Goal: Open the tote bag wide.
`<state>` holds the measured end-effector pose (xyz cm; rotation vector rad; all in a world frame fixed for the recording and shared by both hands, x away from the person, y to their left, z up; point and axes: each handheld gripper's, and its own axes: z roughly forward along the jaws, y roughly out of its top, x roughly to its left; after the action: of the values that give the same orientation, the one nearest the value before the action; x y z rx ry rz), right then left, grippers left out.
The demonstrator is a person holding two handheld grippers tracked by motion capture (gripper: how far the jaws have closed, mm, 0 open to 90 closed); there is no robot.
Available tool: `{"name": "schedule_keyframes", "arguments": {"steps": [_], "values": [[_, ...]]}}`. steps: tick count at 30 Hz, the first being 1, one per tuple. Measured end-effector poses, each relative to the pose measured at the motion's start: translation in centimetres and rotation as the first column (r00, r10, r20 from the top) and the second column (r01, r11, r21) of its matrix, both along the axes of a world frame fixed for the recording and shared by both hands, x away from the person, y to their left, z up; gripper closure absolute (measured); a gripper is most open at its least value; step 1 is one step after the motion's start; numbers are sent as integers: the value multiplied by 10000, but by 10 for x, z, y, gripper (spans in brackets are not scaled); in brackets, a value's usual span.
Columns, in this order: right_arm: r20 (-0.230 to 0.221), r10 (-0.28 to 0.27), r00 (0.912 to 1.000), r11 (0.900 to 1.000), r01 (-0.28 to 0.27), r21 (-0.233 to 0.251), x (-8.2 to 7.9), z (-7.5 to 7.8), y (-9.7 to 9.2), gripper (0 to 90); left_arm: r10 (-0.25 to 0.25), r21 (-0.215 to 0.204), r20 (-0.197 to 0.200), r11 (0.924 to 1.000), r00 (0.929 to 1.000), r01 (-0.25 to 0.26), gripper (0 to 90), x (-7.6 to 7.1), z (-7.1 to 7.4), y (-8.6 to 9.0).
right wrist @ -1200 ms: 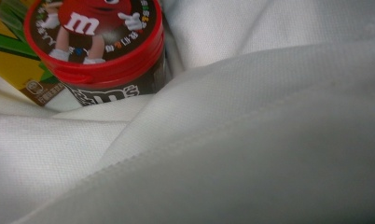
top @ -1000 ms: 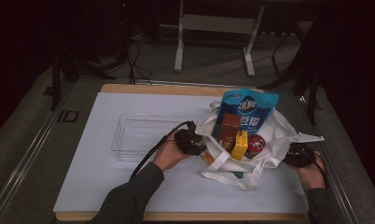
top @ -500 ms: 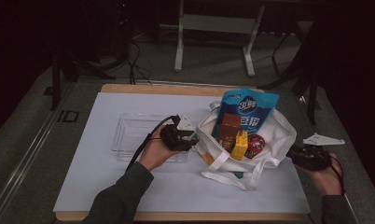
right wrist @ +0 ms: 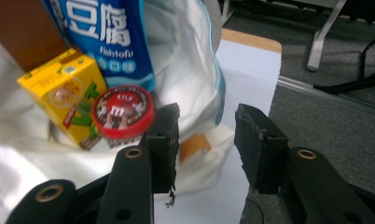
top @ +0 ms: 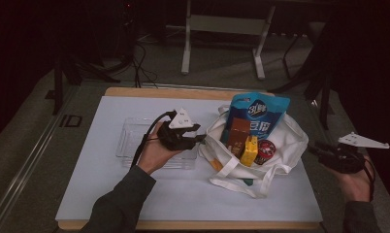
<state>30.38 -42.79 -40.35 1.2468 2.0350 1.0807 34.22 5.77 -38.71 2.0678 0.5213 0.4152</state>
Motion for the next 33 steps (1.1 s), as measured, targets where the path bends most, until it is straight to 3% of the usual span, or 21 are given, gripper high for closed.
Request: {"name": "schedule_keyframes", "arguments": {"steps": [5,8,14,17,21,27,33], "values": [[125,-198,9997,9998,199,-59,15,3,7,581,107,-227,0,9997,9999,-107,601,10,6,-14],[149,-286,9995,9995,288,-156,25,4,11,601,327,-194,-228,9993,9992,-332,624,18,5,-25],[-52,-120,9999,9992,118,-372,42,-3,23,770,758,797,-459,9942,9961,-720,791,36,-14,-47],[-135,-98,9999,9995,94,-299,49,-10,27,814,942,1243,-467,9884,9945,-878,858,41,-24,-55],[-386,-6,9993,9996,-5,-294,57,-20,32,833,1073,1657,-520,9814,9929,-974,872,46,-34,-60],[-928,9,9957,9987,-55,-501,70,-42,44,837,1292,2528,-626,9613,9896,-1095,877,56,-49,-66],[-1291,-282,9912,9982,210,-570,77,-56,44,838,1624,2912,-731,9471,9840,-1347,881,61,-57,-68]]}}
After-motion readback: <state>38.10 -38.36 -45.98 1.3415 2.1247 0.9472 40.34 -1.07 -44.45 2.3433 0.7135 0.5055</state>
